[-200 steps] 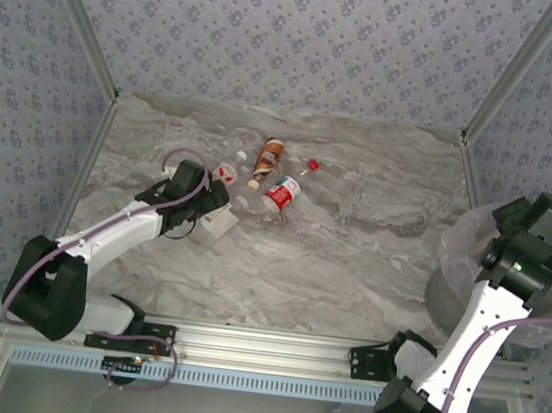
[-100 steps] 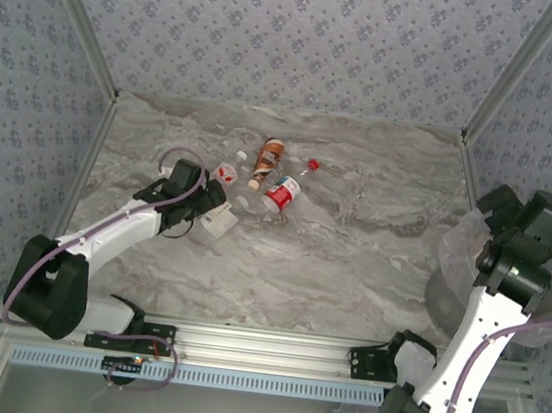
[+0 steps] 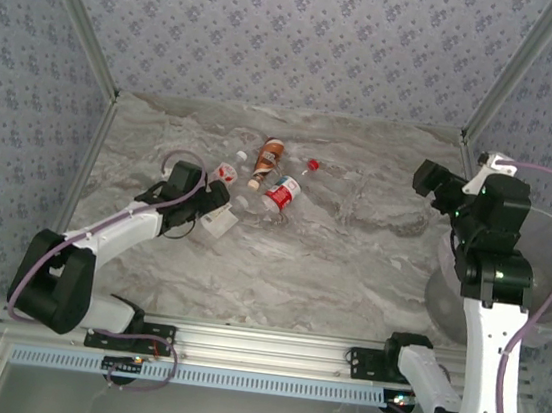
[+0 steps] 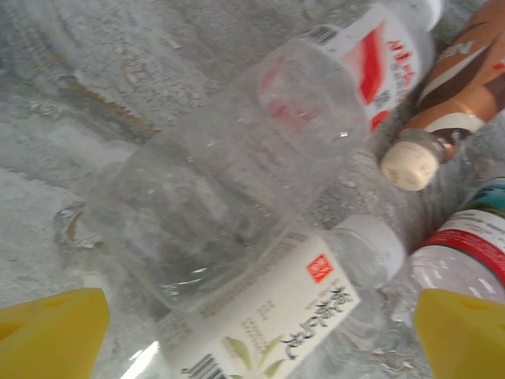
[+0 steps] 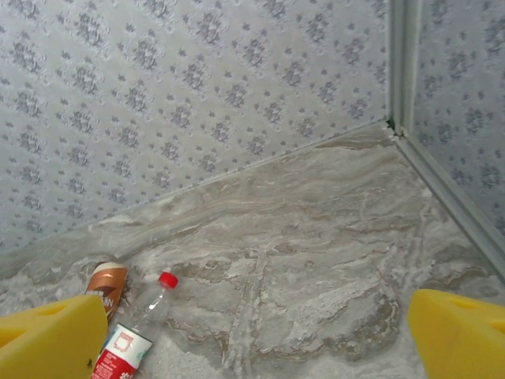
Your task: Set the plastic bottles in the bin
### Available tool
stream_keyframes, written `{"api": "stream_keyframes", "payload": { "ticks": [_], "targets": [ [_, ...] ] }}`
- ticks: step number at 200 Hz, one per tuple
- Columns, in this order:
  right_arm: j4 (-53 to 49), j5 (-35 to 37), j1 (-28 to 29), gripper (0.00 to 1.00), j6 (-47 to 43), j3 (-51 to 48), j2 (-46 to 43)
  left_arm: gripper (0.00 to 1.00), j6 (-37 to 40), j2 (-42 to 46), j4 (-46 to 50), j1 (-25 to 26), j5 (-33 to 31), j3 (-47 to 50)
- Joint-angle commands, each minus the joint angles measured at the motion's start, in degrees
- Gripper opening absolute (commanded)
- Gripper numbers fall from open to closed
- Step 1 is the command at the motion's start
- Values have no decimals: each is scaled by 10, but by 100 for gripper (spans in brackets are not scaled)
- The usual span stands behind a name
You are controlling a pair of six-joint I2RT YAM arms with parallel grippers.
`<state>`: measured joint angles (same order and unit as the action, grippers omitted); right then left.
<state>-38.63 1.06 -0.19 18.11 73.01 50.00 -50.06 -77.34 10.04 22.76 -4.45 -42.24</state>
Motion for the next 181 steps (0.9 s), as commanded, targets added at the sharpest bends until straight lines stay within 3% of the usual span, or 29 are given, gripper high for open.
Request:
{"api": "stream_keyframes", "payload": {
  "ticks": [1,25,54,88,151,181],
  "targets": [
    [26,-15,15,100,-19,5,13,99,5,9,-3,-2,-13,27],
    [39,7,26,100,-8,-10,17,99,17,8,-38,-1,26,53],
    [95,-20,30,100,19,-42,12,99,34,24,-76,13,53,77],
    [104,-29,39,100,36,-62,25,99,58,25,-71,57,50,75],
    [108,-11,62,100,24,-61,44,100,96,-3,89,167,-114,21],
    [108,-4,66,100,21,-65,47,99,106,-27,128,192,-143,5]
  ]
}}
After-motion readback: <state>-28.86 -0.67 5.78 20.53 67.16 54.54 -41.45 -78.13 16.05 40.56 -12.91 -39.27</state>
